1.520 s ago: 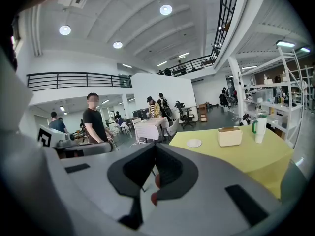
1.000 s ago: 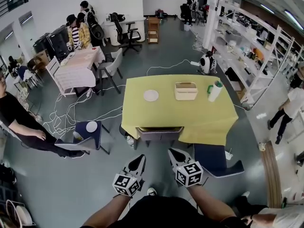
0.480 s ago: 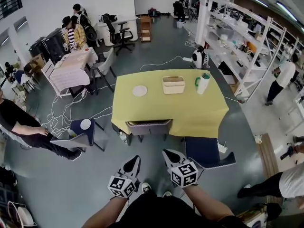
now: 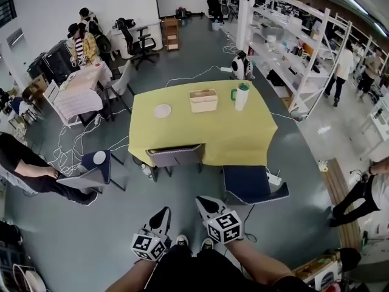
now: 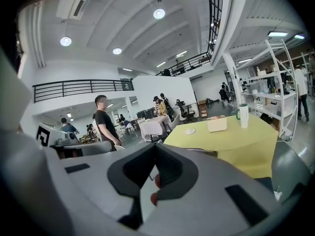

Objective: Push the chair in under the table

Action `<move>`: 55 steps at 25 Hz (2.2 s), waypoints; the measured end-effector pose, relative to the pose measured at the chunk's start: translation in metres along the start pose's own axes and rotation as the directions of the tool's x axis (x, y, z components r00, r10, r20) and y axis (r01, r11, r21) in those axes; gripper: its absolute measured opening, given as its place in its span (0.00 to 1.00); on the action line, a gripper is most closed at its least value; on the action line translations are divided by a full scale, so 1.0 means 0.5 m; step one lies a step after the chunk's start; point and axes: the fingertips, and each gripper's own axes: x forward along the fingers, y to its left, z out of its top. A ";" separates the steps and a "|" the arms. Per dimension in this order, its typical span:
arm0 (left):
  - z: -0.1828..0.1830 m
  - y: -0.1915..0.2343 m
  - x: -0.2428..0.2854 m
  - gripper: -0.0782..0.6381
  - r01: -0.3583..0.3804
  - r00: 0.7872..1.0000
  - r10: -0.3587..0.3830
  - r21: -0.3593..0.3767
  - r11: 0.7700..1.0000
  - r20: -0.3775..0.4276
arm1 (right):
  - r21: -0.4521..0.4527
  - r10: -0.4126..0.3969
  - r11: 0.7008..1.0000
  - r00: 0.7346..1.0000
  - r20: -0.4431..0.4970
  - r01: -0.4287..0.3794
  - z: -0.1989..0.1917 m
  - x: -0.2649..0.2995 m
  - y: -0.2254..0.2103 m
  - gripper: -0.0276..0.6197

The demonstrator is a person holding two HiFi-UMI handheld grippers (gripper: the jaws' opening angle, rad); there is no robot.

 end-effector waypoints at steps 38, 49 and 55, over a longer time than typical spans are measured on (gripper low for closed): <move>-0.142 -0.547 0.129 0.12 0.865 0.484 -0.845 -0.020 0.501 -0.227 | 0.311 -0.856 0.508 0.512 0.076 0.803 -0.188 -0.619 -0.089 0.06; -0.199 -0.794 0.056 0.12 0.970 0.225 -0.938 -0.033 0.242 -0.265 | 0.409 -0.972 0.233 0.228 0.062 0.882 -0.272 -0.885 -0.041 0.06; -0.239 -0.900 0.034 0.12 0.981 0.167 -0.945 -0.047 0.187 -0.281 | 0.429 -0.986 0.165 0.157 0.054 0.888 -0.316 -0.994 -0.045 0.06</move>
